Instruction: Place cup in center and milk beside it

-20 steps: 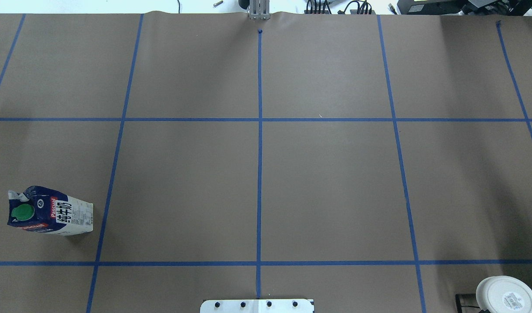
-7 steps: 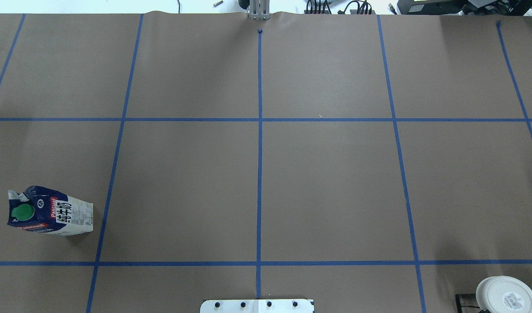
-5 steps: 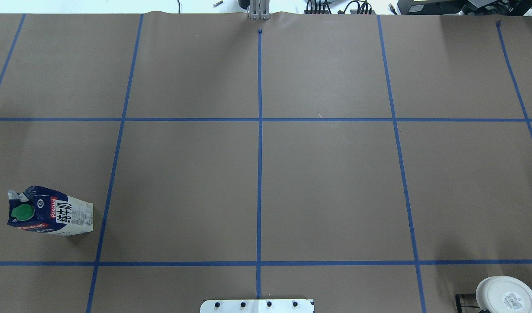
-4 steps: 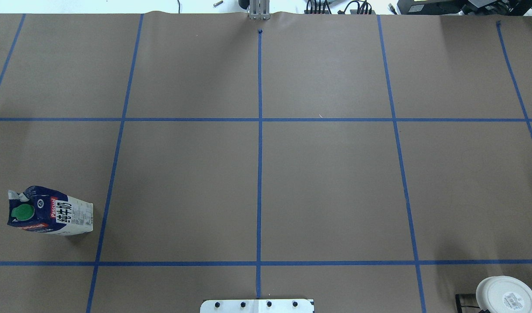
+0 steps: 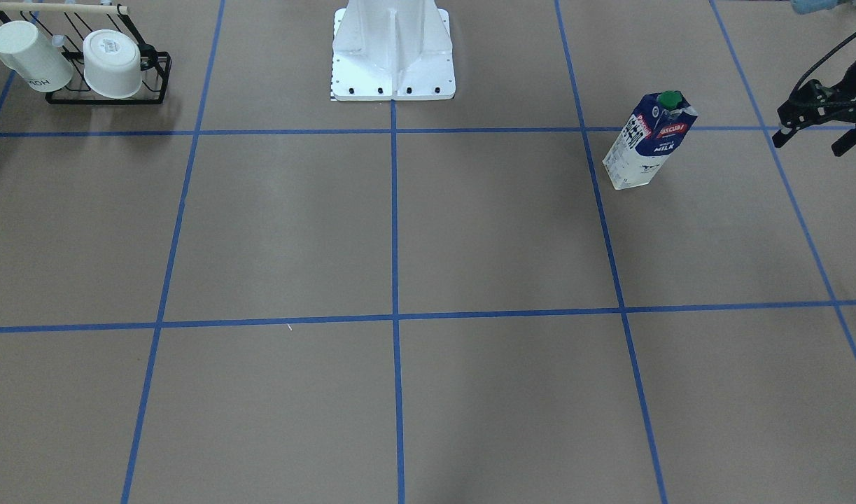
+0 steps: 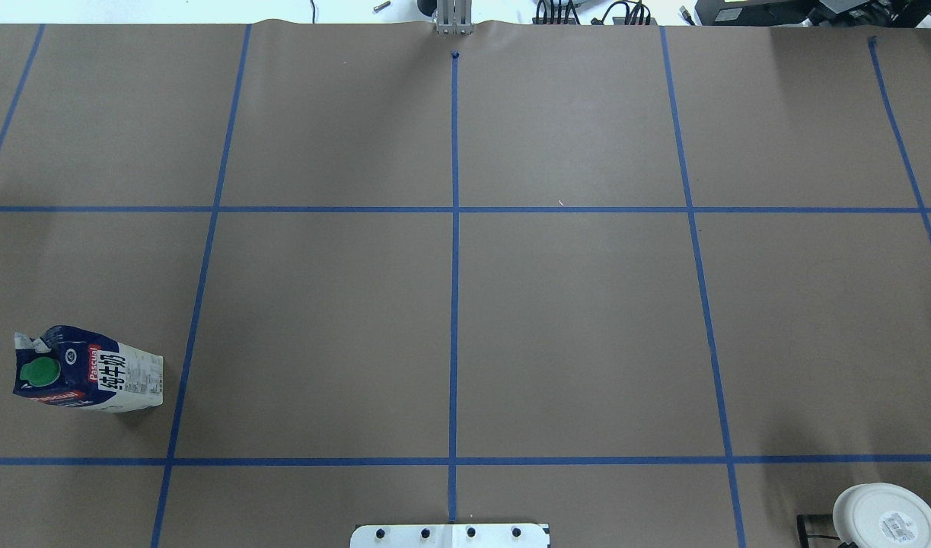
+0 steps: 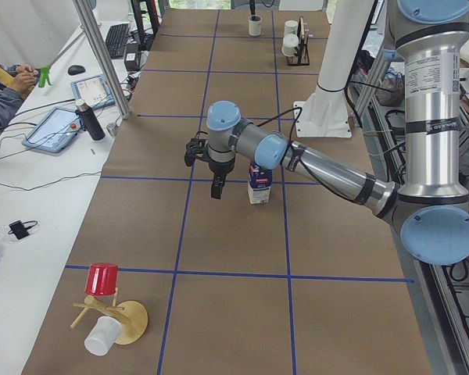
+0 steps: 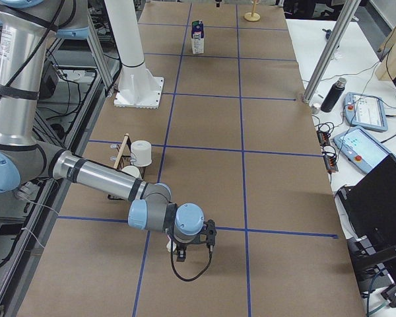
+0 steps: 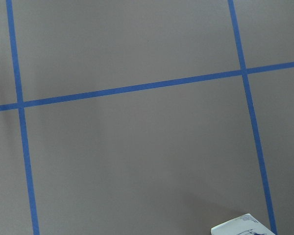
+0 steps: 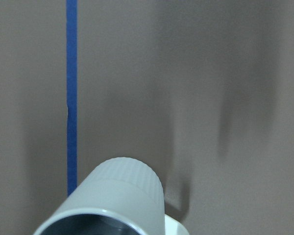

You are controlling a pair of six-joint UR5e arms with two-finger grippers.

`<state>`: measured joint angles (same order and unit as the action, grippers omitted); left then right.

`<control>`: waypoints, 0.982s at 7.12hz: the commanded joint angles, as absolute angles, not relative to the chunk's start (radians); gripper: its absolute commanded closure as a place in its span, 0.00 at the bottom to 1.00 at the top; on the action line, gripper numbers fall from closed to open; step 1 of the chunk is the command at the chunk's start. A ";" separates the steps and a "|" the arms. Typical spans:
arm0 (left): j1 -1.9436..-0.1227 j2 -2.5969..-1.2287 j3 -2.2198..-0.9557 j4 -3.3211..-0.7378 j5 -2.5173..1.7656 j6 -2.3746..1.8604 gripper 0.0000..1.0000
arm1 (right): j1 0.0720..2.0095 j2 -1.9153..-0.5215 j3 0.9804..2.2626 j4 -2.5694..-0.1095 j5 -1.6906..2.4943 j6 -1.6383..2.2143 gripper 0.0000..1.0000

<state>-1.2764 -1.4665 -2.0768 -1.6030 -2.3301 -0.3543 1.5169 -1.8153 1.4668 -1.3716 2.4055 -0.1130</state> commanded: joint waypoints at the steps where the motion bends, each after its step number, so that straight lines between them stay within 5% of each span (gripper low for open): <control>1: -1.278 -1.466 -2.075 -1.603 -2.330 -0.354 0.01 | 1.509 -1.810 1.456 -1.351 2.408 -0.110 1.00; 3: -1.275 -1.466 -2.072 -1.603 -2.330 -0.354 0.01 | 1.509 -1.805 1.497 -1.353 2.414 -0.112 1.00; 5: -1.275 -1.466 -2.075 -1.603 -2.332 -0.354 0.01 | 1.508 -1.771 1.750 -1.615 2.402 -0.106 1.00; 7: -1.275 -1.466 -2.075 -1.603 -2.332 -0.354 0.01 | 1.386 -1.465 1.905 -1.965 2.405 0.186 1.00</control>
